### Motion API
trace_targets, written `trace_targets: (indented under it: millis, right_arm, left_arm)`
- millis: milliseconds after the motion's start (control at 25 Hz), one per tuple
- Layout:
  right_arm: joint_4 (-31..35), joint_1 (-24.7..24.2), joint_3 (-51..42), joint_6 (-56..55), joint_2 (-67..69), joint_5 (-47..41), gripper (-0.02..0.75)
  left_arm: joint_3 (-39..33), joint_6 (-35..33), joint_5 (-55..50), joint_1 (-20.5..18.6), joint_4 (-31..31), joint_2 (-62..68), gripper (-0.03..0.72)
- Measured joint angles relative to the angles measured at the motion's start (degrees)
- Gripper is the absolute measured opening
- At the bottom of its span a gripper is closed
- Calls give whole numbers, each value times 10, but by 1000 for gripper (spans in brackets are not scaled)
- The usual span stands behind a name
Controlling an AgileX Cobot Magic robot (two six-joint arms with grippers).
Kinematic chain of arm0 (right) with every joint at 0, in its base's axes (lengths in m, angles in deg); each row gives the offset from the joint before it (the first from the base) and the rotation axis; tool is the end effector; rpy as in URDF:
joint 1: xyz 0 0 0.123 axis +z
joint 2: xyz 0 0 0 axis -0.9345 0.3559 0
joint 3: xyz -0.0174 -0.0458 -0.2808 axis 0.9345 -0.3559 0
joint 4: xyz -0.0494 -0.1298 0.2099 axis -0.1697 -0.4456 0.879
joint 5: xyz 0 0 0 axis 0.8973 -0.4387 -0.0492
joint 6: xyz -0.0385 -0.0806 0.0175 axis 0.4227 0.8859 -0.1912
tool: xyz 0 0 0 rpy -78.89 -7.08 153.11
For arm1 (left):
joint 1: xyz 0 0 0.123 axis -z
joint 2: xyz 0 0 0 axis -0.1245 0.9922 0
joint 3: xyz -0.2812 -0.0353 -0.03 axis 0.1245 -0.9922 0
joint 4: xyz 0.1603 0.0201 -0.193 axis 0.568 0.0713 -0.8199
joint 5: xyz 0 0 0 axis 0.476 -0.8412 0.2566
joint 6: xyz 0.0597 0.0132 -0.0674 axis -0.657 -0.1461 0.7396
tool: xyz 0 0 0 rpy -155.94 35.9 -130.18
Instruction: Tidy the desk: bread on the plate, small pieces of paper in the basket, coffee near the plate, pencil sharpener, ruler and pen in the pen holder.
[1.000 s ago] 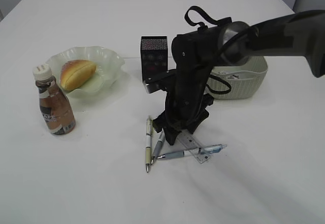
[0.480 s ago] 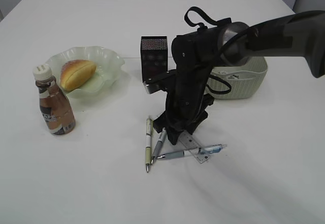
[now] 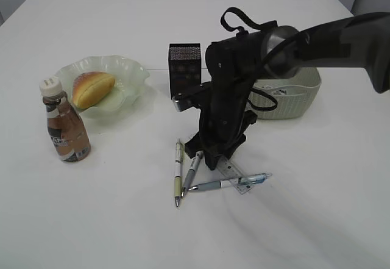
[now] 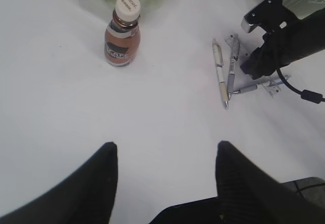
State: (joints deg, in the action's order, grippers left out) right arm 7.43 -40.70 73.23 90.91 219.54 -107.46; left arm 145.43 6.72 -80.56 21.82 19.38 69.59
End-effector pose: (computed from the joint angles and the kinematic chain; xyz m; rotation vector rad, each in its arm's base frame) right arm 0.4008 0.2194 0.1201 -0.8658 2.9292 0.0626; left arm 0.1479 -0.0501 0.4167 0.0260 2.5001 -0.3753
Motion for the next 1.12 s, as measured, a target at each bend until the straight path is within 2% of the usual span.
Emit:
trace_targets:
  millis: [400, 640, 880, 1120]
  right_arm:
    - [-6, 0, 89, 0, 2, -89, 276]
    - [-6, 0, 97, -22, 2, -121, 276]
    - [10, 0, 97, -27, -12, -109, 276]
    - [11, 0, 71, -27, -82, -37, 276]
  left_arm:
    - [0, 0, 0, 0, 0, 0, 438]
    - [0, 0, 0, 0, 0, 0, 430]
    - [0, 0, 0, 0, 0, 0, 428]
    - [0, 0, 0, 0, 0, 0, 428]
